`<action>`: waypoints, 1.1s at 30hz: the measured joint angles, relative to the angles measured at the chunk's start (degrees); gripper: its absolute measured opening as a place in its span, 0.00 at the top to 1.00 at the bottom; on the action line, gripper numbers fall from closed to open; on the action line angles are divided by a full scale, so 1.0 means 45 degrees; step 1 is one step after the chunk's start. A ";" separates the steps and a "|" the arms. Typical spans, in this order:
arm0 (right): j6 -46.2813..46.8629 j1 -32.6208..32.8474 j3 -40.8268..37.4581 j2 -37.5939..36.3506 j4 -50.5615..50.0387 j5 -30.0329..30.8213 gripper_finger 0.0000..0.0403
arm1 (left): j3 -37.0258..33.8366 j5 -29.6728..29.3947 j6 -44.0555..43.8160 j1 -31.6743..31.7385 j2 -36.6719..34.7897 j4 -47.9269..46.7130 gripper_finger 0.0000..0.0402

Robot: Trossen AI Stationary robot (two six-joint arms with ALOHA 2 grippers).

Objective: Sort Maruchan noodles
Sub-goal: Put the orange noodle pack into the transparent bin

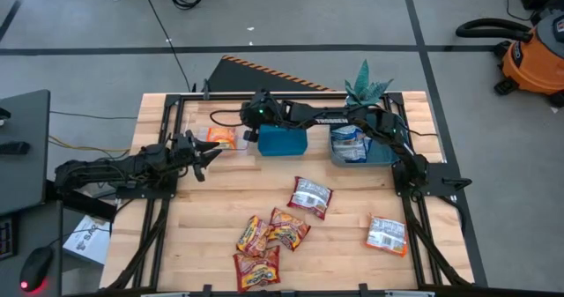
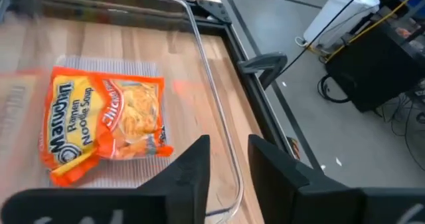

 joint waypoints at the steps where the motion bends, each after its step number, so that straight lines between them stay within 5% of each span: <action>1: -0.0002 0.0026 -0.0004 -0.0086 -0.0065 -0.0033 0.71 | 0.0000 0.0000 0.0002 0.0000 0.0000 -0.0004 0.65; 7: -0.0121 0.0442 -0.0006 -0.1211 -0.1175 -0.0075 0.66 | 0.0000 0.0000 0.0243 0.0000 0.0000 -0.0005 0.65; 19: 0.1726 0.2273 0.0001 -0.3351 -0.7680 0.0089 0.68 | 0.0000 -0.0003 0.0309 0.0002 0.0000 0.0010 0.65; 28: 0.5262 0.4081 -0.0439 -0.3504 -1.3851 0.3432 0.68 | 0.0000 0.0034 -0.0819 -0.0005 0.0000 0.0025 0.65; 33: 0.6203 0.5267 -0.2101 -0.4609 -1.3510 0.4563 0.68 | -0.0003 0.0044 -0.0823 -0.0005 0.0000 0.0078 0.65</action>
